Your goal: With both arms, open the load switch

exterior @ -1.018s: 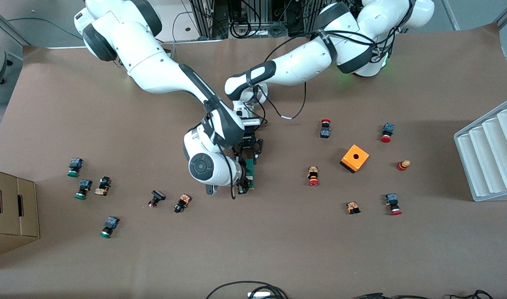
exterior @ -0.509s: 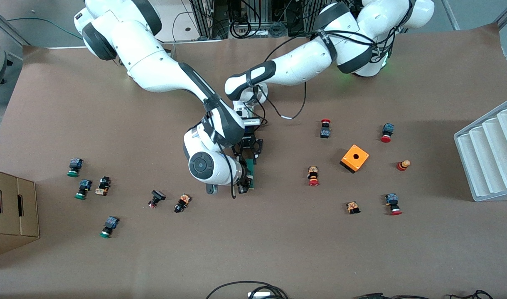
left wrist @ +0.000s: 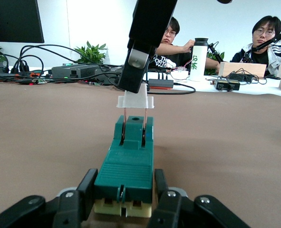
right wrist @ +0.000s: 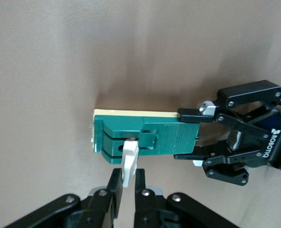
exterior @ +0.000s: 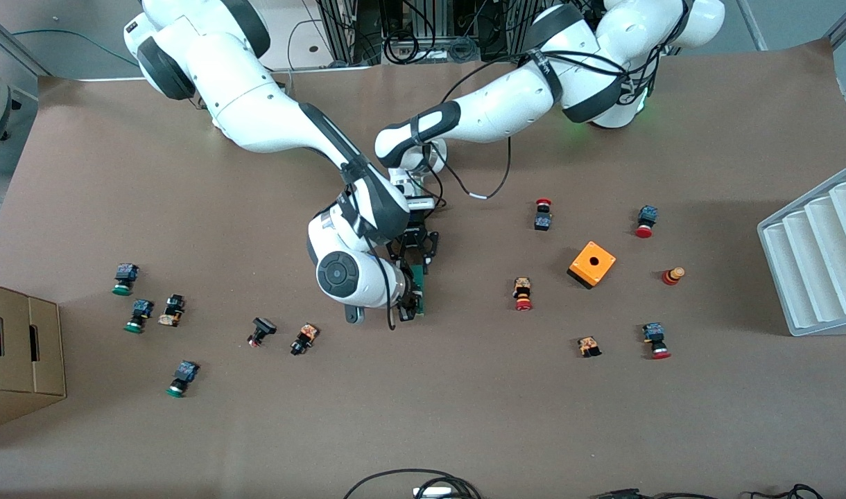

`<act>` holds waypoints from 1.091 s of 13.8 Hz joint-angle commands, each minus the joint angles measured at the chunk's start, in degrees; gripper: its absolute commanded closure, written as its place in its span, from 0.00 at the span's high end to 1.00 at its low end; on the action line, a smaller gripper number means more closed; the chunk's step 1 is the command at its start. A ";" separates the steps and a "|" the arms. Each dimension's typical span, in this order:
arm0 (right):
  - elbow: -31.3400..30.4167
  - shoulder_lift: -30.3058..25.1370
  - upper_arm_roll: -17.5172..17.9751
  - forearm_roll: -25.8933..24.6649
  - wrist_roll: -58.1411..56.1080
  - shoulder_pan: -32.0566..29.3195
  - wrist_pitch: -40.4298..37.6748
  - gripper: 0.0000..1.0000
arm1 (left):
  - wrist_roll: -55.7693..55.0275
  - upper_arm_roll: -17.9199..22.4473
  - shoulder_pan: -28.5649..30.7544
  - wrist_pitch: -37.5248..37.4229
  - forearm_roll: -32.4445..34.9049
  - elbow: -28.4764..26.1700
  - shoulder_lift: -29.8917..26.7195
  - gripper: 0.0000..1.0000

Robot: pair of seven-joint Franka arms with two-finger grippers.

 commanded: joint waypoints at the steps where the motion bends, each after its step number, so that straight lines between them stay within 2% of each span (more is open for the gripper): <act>1: -6.09 -4.12 -0.18 -1.66 -0.10 1.31 0.59 0.17 | -0.53 -0.06 -0.94 0.66 -0.20 1.67 1.80 0.55; 15: -12.61 -6.50 -0.10 -3.78 -0.89 2.80 5.08 0.18 | -0.44 -0.06 -0.94 0.66 -0.64 1.59 1.89 0.54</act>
